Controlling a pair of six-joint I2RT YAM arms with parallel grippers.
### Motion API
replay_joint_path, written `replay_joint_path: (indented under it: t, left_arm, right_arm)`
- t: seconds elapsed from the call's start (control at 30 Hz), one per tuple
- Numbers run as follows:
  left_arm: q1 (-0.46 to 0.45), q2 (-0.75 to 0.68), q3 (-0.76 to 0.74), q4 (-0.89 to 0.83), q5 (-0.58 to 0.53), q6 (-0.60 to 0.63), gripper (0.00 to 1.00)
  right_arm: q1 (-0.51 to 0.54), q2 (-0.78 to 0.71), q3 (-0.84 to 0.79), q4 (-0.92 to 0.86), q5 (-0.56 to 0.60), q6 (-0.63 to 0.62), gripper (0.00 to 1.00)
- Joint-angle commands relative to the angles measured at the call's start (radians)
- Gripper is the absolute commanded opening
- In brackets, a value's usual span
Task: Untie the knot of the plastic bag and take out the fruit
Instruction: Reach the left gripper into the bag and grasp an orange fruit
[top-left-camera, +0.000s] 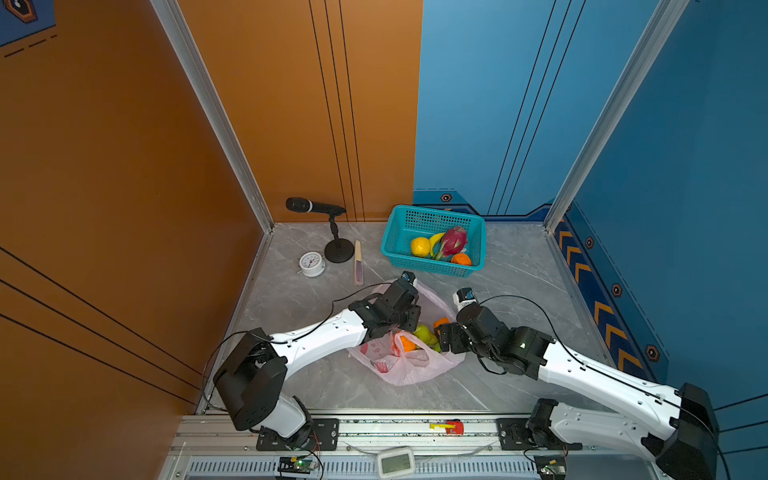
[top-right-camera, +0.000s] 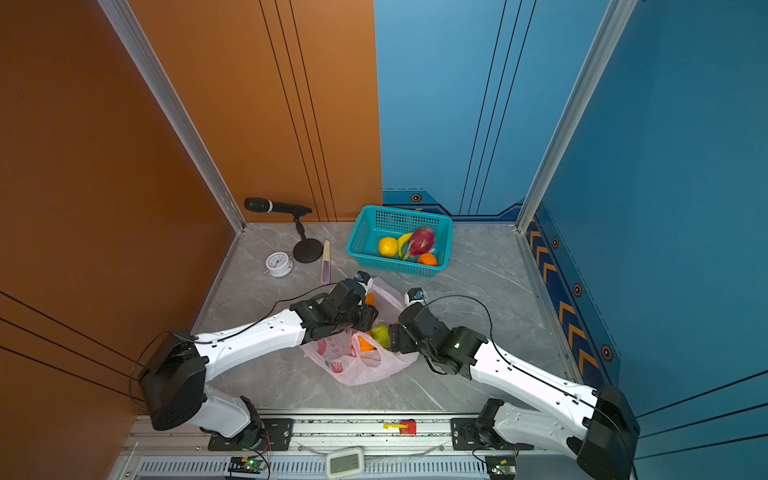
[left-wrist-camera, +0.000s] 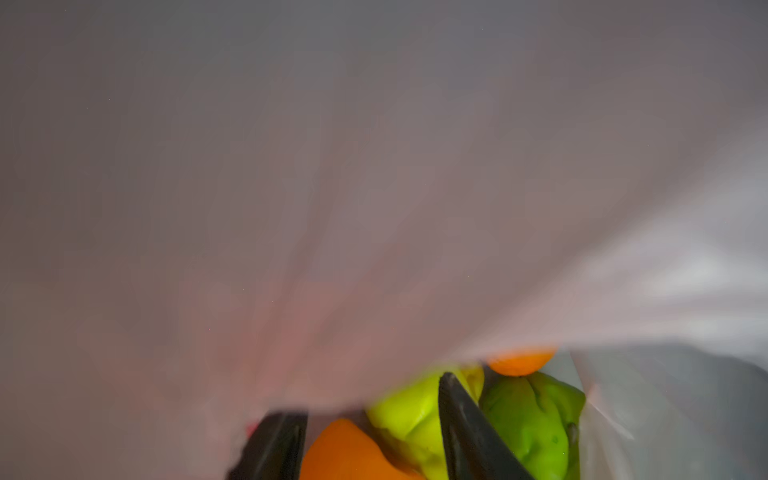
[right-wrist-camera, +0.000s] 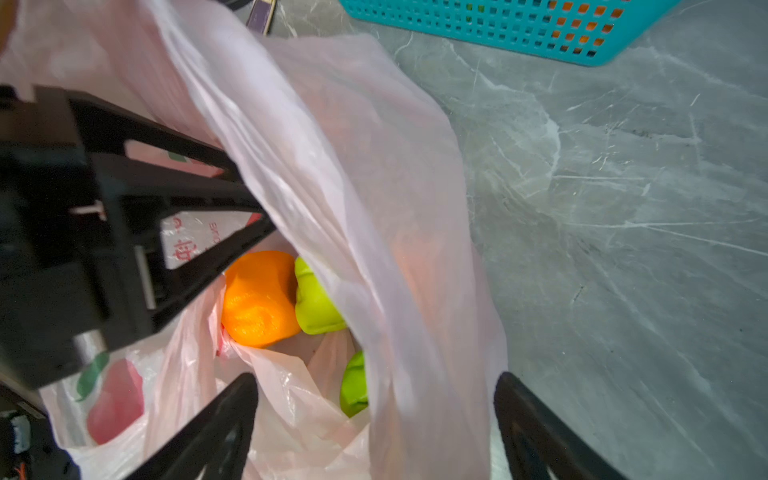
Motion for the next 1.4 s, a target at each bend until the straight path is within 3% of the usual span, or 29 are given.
replay_joint_path:
  t: [0.0,0.17,0.53,0.8,1.1,1.37]
  left_arm:
    - [0.029,0.055,0.072,0.000,0.001,-0.013,0.56]
    - [0.052,0.131,0.132,0.001,-0.023,0.011,0.62]
    - [0.069,0.257,0.204,-0.030,-0.196,0.172,0.76]
    - [0.097,0.336,0.242,-0.068,-0.221,0.195,0.83]
    - [0.119,0.369,0.238,-0.062,-0.194,0.173,0.75]
    - [0.130,0.312,0.194,-0.035,-0.175,0.158,0.51]
  right_arm:
    - [-0.021,0.016,0.039,-0.022,-0.027,0.032,0.90]
    - [-0.033,0.037,0.059,-0.019,-0.049,0.020,0.90]
    - [-0.037,0.058,0.067,-0.012,-0.061,0.025,0.90]
    - [-0.044,0.057,0.069,-0.026,-0.063,0.027,0.90]
    - [-0.045,0.055,0.082,-0.042,-0.063,0.030,0.90]
    - [-0.047,0.046,0.102,-0.049,-0.057,0.034,0.91]
